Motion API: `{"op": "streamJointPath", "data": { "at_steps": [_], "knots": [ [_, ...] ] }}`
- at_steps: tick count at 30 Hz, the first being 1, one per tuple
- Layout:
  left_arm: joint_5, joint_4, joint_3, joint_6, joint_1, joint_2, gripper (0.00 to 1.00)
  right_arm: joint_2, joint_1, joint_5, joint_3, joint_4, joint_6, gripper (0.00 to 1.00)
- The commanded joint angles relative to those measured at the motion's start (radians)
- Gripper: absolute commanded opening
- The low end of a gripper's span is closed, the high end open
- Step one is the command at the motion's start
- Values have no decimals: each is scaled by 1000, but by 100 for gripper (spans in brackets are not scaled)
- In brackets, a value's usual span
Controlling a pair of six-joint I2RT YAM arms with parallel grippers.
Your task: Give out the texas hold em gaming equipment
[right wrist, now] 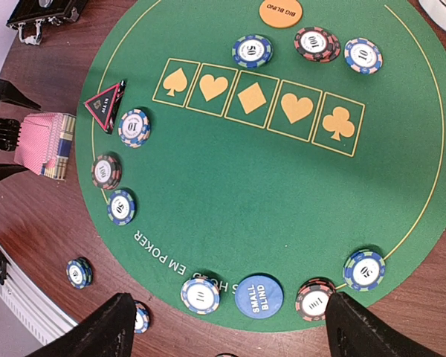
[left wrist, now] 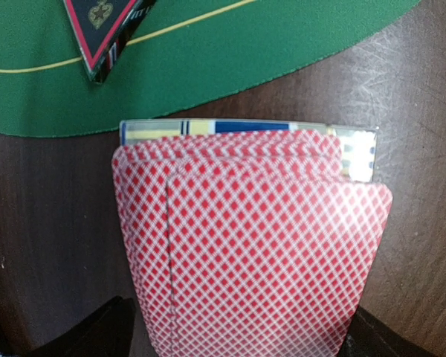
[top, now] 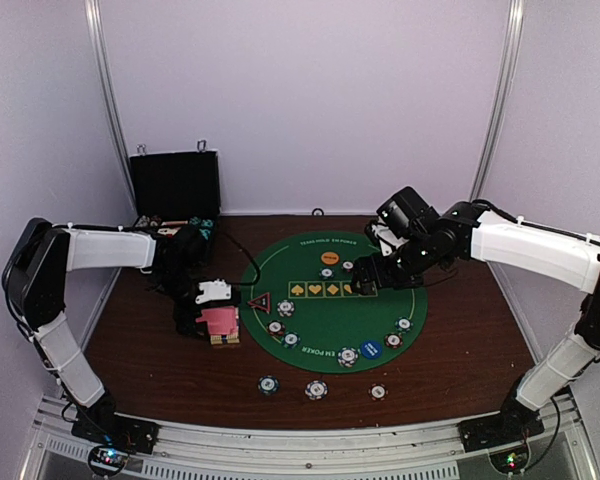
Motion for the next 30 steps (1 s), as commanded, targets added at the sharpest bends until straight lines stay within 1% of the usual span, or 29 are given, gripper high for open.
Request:
{"op": "streamJointPath", "data": {
  "at_steps": [1, 12, 25, 30],
  "knots": [
    [-9, 25, -9, 20, -12, 18, 98, -19, 7, -1, 9, 5, 10, 92],
    [-35, 25, 19, 32, -14, 67, 97, -18, 7, -5, 15, -1, 7, 91],
    [-21, 14, 75, 35, -15, 97, 97, -15, 7, -23, 17, -3, 3, 88],
    [-22, 13, 65, 41, -23, 106, 95, -17, 7, -30, 15, -1, 1, 86]
  ]
}}
